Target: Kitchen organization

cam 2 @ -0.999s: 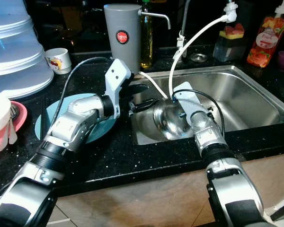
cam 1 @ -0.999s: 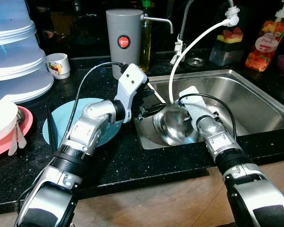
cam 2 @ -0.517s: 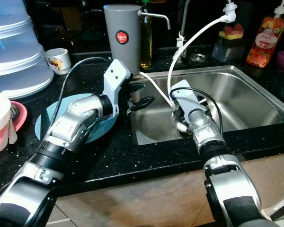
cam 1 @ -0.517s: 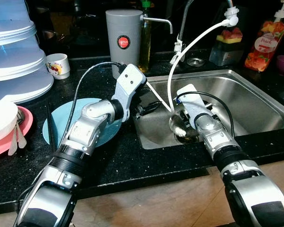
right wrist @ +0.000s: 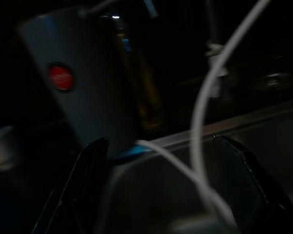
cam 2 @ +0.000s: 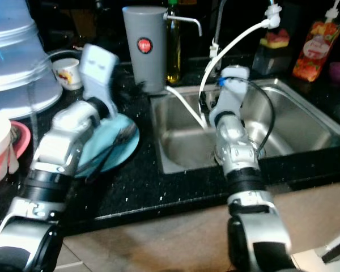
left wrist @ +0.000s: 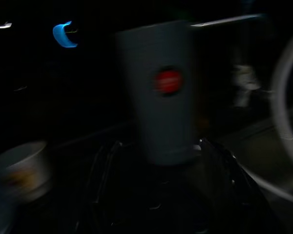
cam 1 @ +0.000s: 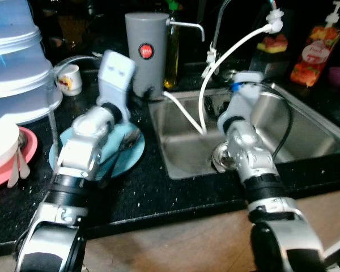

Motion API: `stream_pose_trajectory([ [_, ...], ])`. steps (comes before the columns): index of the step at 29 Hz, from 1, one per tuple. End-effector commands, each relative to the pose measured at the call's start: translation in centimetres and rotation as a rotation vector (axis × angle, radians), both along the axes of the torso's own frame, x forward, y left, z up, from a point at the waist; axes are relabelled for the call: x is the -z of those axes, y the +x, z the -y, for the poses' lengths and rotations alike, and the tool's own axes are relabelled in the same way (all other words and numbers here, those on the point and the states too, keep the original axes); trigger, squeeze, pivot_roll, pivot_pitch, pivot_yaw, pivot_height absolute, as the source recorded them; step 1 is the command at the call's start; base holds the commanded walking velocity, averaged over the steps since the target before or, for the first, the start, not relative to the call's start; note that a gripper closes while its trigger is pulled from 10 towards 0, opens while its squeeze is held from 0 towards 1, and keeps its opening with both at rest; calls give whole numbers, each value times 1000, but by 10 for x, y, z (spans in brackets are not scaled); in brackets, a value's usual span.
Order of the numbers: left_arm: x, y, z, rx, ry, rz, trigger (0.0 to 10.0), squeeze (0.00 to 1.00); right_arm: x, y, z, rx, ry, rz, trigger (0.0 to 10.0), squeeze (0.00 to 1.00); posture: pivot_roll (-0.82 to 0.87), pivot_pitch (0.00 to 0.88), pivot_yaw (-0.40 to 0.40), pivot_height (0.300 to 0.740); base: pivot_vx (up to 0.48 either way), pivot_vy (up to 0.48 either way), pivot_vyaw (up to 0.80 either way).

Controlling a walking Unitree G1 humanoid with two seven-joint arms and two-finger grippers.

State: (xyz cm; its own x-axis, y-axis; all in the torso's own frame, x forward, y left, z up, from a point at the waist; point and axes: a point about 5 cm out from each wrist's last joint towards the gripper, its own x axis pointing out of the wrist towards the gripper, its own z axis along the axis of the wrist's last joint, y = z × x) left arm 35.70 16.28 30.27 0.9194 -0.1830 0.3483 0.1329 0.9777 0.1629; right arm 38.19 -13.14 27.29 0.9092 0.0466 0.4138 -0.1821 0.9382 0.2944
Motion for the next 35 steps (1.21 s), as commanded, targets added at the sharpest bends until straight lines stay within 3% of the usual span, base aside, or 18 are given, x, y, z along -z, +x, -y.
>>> stream_pose_trajectory([
  [1,2,-4,-9,-51,-11,-11,10000,0,-3,-4,-3,-26,25,18,10000,0,-23,49,29,740,0,0,0],
  [5,16,-13,-22,-115,-64,-40,10000,0,-1,-11,-17,-106,-11,48,10000,0,-15,33,23,740,0,0,0],
  [10,25,-18,-23,-132,-50,-78,10000,0,0,-17,-22,-141,-21,47,10000,0,-12,30,18,740,0,0,0],
  [15,27,-19,-20,-142,1,-104,10000,0,0,-20,-22,-150,-18,39,10000,0,-15,27,20,740,0,-399,0],
  [19,29,-20,-20,-148,-35,-119,10000,0,0,-22,-22,-153,-20,35,10000,0,-18,28,22,740,0,-379,0],
  [35,26,-23,-26,-186,-24,-129,10000,0,0,-26,-23,-170,-37,17,10000,0,-17,43,14,740,0,0,0],
])
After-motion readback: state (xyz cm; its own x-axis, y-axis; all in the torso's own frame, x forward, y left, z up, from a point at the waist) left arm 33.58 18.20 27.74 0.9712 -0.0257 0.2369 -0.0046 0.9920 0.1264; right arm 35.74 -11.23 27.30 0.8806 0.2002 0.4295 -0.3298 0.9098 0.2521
